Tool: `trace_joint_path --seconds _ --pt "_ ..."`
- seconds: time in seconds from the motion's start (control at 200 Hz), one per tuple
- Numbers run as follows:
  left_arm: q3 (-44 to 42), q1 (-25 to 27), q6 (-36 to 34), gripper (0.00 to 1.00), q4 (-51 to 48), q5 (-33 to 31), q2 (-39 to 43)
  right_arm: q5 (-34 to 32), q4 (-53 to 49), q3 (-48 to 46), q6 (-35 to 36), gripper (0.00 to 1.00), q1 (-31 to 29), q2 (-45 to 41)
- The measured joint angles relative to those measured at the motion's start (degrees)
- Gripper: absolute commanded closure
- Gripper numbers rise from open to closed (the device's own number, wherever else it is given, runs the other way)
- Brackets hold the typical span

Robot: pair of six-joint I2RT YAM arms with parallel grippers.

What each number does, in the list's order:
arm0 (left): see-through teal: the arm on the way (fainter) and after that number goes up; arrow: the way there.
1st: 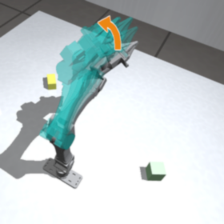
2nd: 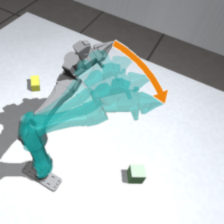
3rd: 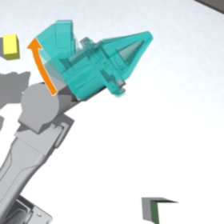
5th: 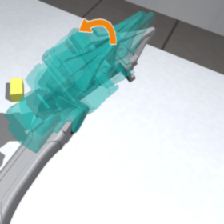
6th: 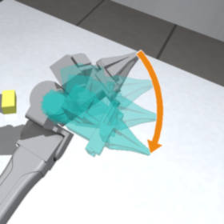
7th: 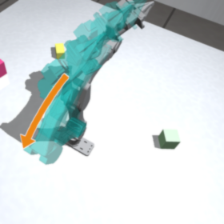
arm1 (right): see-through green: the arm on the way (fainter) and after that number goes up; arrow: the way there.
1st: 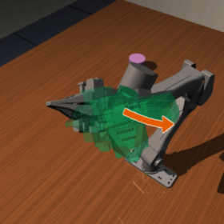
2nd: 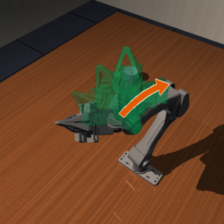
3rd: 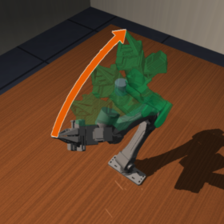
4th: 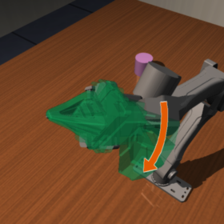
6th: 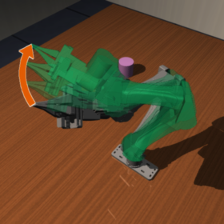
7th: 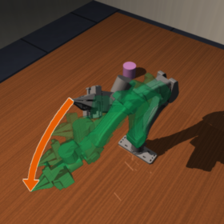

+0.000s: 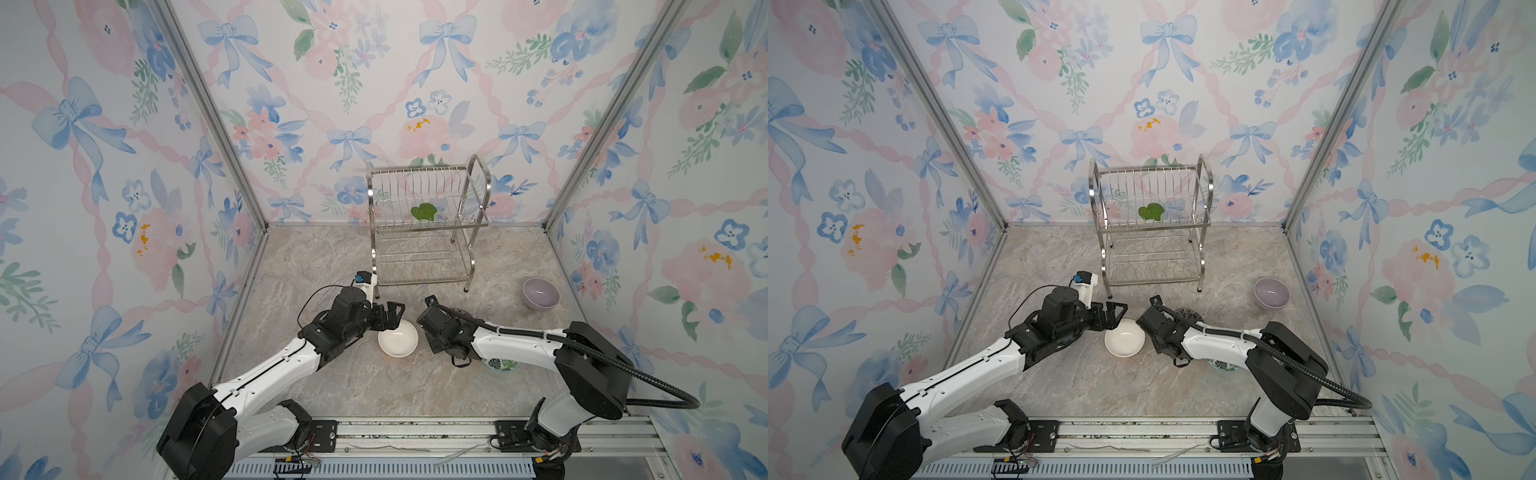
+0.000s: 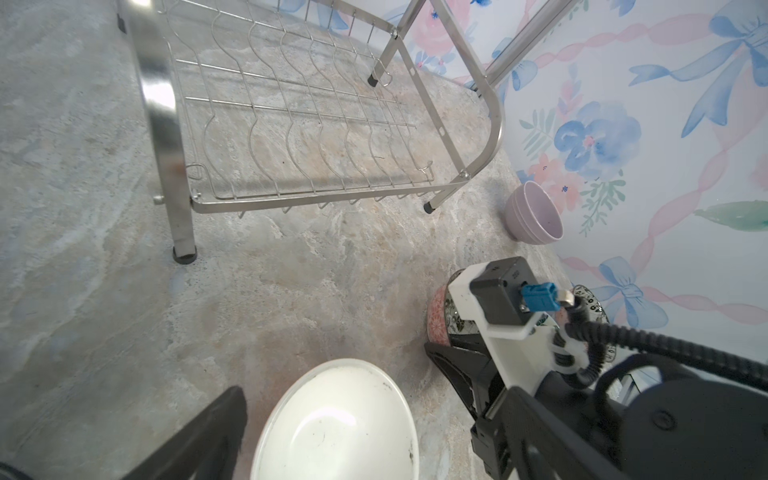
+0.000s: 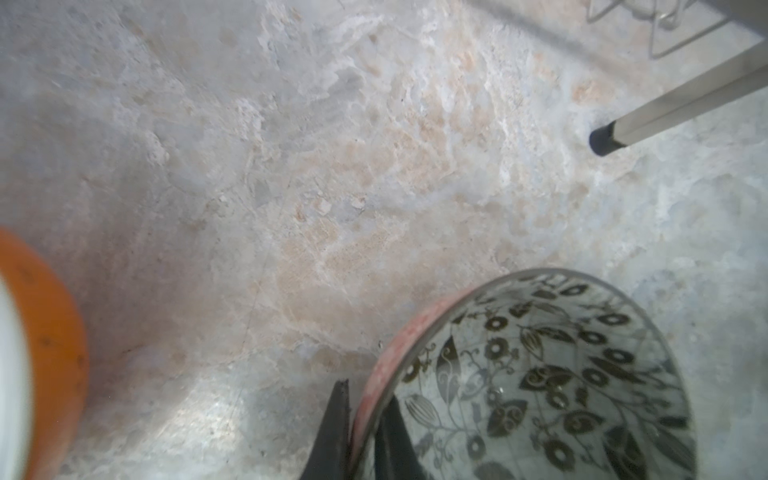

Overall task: Load the bowls into the dish rack
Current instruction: 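Lower the right gripper onto the black-leaf-pattern bowl rim and close it, then lift the bowl with the right gripper toward the rack while the left arm follows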

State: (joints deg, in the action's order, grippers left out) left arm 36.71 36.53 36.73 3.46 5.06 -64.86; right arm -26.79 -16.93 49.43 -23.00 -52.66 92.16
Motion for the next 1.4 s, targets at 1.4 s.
trace_joint_path --seconds 1.4 --pt "6.1 -9.9 2.9 0.03 7.0 -8.3 -10.8 35.6 47.1 7.3 -10.0 1.00 19.2 6.1"
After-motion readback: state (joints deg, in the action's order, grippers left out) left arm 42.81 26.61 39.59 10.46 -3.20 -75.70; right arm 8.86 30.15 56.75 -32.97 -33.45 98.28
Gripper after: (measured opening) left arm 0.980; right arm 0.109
